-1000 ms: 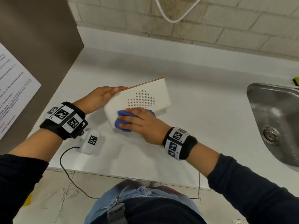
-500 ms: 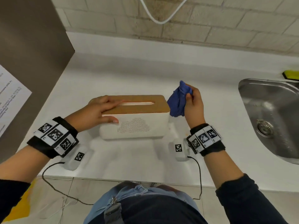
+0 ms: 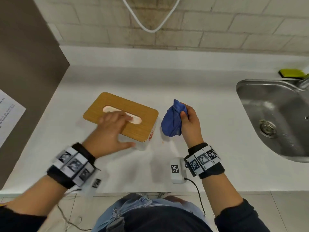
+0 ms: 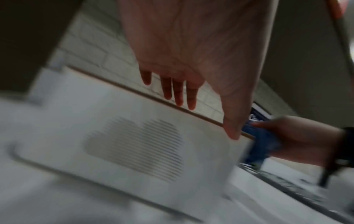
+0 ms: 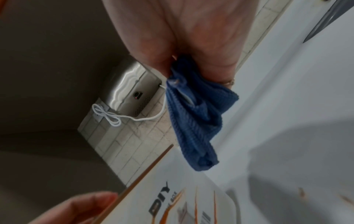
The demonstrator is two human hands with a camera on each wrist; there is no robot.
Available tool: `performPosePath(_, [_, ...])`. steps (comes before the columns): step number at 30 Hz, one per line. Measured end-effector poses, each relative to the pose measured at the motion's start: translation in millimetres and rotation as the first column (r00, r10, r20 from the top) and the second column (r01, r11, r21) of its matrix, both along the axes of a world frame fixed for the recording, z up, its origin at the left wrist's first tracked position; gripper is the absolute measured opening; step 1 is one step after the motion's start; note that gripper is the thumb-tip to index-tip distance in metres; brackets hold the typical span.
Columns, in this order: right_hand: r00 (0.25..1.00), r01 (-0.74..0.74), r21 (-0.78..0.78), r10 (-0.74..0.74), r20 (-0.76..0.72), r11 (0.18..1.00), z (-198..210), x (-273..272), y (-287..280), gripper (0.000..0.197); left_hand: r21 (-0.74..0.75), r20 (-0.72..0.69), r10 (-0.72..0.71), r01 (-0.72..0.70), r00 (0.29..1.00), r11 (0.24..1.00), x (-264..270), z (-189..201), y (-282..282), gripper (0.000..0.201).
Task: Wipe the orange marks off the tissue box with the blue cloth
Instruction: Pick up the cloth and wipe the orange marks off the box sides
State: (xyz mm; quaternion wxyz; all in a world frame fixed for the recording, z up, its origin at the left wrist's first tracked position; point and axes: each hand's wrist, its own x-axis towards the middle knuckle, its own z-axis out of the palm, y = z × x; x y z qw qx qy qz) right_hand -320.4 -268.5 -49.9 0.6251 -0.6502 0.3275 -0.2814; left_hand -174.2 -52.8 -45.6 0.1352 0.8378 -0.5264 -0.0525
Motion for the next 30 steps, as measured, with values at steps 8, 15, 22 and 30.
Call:
performPosePath(8, [0.997, 0.054, -0.006, -0.054, -0.053, 0.999, -11, -4, 9, 0.029, -0.091, 0.112, 0.21, -0.2, 0.971, 0.976, -41, -28, -39, 0.074])
performPosePath(15, [0.984, 0.064, -0.145, -0.038, 0.174, 0.987, 20, 6, 35, 0.029, -0.408, -0.229, 0.256, -0.331, 0.939, 0.851, -2, 32, -19, 0.053])
performPosePath(22, [0.969, -0.114, -0.479, 0.204, 0.139, 0.871, 42, 58, 73, 0.035, -0.449, -0.614, 0.045, -0.396, 0.788, 0.801, 35, 39, 3, 0.018])
performPosePath(30, [0.945, -0.226, -0.785, 0.327, -0.032, 0.576, 58, 91, 101, 0.042, -0.417, -0.761, -0.002, -0.486, 0.649, 0.768, 64, 47, 9, 0.034])
